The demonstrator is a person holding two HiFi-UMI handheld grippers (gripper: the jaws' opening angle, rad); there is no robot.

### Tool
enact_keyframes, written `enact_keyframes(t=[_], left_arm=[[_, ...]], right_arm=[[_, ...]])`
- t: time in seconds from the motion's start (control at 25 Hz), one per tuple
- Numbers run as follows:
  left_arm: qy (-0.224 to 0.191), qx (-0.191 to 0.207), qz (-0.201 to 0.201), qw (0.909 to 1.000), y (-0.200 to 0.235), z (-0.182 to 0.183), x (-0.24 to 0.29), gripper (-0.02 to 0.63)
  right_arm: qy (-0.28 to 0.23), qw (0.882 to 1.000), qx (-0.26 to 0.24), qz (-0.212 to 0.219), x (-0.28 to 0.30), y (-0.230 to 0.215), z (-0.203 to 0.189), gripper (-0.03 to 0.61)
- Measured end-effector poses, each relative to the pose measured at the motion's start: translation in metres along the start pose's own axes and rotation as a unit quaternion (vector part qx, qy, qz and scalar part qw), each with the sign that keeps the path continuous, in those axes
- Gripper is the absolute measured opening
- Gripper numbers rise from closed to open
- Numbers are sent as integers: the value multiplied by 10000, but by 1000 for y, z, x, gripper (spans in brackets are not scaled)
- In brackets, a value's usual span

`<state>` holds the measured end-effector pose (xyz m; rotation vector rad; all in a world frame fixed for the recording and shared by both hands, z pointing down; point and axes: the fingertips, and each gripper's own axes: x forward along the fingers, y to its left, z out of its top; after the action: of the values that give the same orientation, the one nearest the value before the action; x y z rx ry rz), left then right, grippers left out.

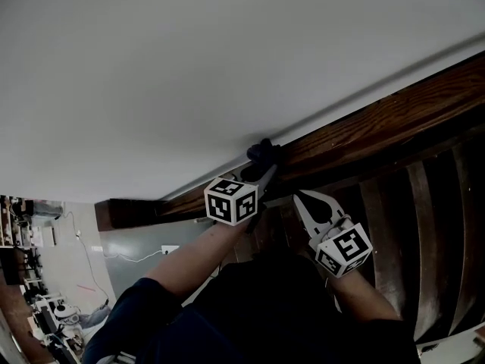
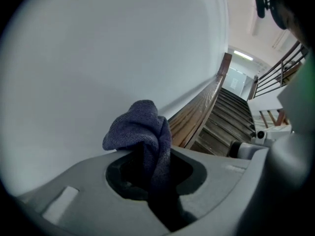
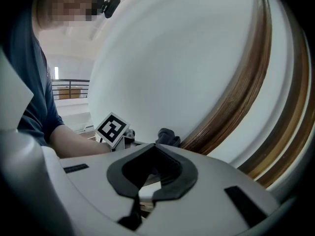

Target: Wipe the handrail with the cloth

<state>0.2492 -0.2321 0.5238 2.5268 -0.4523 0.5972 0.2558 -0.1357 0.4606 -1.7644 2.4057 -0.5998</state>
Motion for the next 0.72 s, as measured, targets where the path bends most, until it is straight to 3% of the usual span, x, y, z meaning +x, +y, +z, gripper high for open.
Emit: enact_keyframes(t=[0.32, 0.72], left_arm=[[-12, 698, -552, 9960, -67, 48, 31, 78], [-142, 1134, -1154, 9867, -147, 96, 58, 78]], right_arm=[[-284, 9982, -42, -526, -35, -25, 25, 8], [-655, 9923, -285, -1011, -78, -48, 75, 8]])
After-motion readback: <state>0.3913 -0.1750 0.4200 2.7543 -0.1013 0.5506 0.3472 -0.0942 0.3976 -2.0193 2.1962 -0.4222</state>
